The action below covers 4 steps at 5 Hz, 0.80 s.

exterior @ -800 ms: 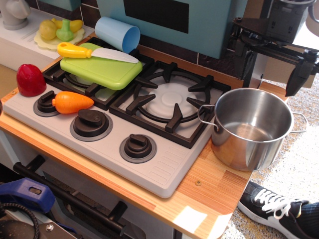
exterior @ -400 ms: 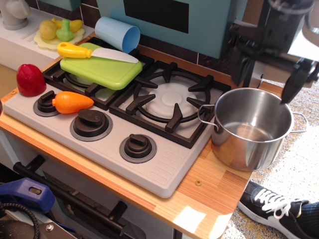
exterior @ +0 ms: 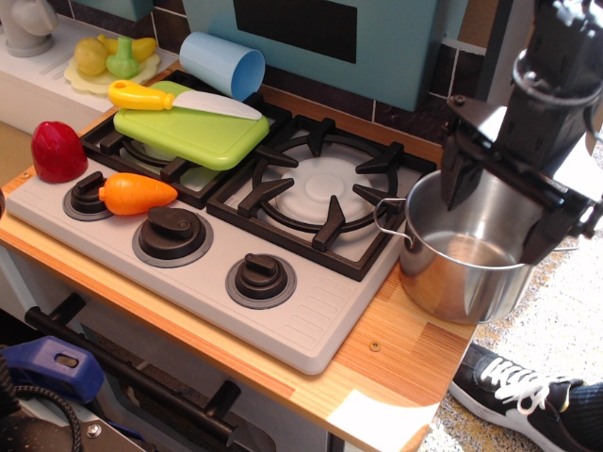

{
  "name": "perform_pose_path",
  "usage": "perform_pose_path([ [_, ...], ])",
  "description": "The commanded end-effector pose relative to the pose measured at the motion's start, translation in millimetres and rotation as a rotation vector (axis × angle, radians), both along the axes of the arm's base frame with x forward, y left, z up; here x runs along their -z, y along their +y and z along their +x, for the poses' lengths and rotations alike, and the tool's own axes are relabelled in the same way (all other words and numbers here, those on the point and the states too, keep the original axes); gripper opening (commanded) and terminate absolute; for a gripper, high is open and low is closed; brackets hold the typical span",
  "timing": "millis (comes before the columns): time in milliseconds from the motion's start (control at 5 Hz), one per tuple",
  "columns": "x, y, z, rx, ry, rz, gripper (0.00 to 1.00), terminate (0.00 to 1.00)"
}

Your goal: Put pot or pan on stove

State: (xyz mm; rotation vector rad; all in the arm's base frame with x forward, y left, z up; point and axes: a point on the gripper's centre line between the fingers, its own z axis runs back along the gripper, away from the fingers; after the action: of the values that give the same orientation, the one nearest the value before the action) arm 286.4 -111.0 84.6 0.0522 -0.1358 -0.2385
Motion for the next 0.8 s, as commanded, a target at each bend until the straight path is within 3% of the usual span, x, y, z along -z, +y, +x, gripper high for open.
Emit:
perform_pose_path([
  [0,-3,-6,0,0.101,-0.083,-0.043,1.00,0.00],
  [400,21,-6,-3,0.068,-0.159,-0.124,1.00,0.00],
  [600,27,-9,-3,0.058,-0.190,-0.116,1.00,0.00],
])
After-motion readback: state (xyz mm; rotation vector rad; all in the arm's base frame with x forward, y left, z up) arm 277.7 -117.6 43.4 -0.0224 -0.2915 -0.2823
